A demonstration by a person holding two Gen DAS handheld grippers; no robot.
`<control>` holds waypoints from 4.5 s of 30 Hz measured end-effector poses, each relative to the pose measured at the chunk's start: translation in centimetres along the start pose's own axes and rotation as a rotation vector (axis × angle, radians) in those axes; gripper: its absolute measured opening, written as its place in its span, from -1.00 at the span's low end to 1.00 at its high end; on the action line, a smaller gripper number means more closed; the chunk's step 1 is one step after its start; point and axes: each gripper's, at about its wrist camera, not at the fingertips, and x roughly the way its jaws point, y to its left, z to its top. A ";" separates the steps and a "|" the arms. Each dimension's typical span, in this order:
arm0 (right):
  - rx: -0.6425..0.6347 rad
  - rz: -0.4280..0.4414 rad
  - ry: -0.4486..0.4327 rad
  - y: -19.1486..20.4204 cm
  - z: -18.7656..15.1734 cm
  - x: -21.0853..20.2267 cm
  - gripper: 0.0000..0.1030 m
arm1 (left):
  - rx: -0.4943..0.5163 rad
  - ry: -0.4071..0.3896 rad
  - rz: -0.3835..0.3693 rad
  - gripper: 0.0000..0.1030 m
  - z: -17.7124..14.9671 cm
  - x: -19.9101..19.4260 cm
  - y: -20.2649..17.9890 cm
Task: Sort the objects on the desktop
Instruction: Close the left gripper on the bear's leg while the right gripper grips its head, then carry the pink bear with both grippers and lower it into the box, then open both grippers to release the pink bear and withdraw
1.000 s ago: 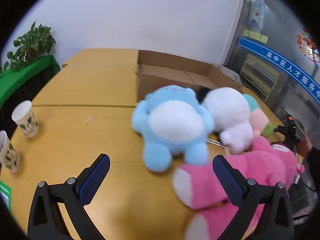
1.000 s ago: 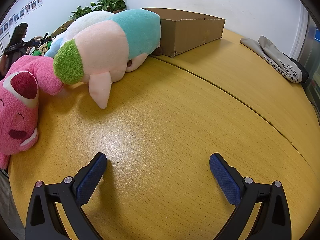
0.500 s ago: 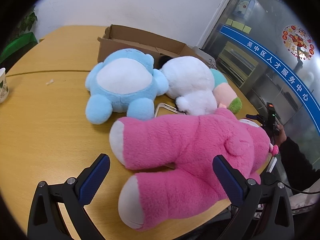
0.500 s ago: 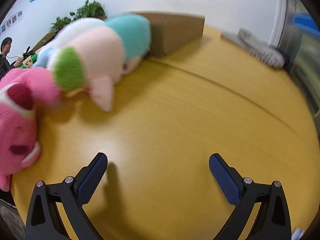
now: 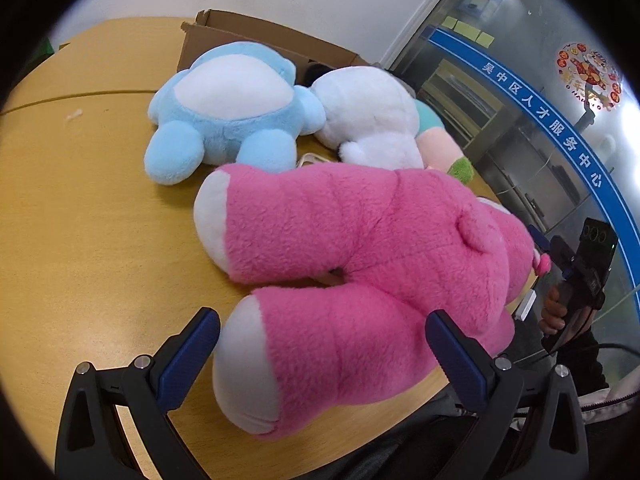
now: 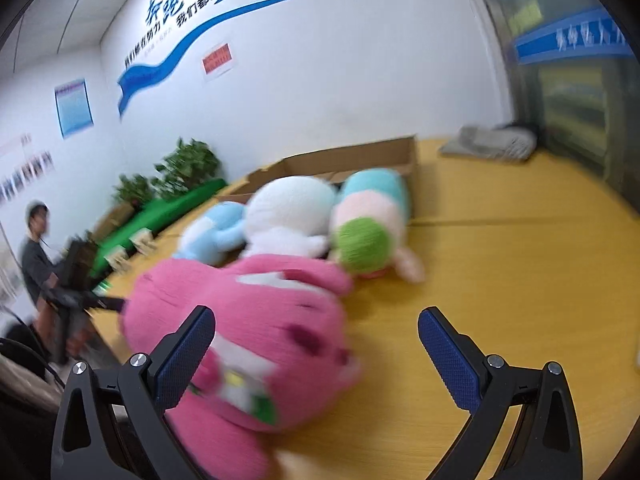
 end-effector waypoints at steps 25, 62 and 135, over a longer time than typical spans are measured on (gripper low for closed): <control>0.102 -0.084 0.217 1.9 -0.6 6.3 0.54 | -0.102 -0.059 -0.107 -0.29 -1.2 -2.0 1.6; -0.163 -0.037 -0.221 7.2 21.0 6.6 0.43 | 0.198 -0.393 -0.134 -0.33 22.4 -11.6 -3.0; 0.014 -0.058 0.103 -3.0 31.6 24.6 1.00 | 0.072 -0.150 0.114 0.54 37.5 3.9 8.8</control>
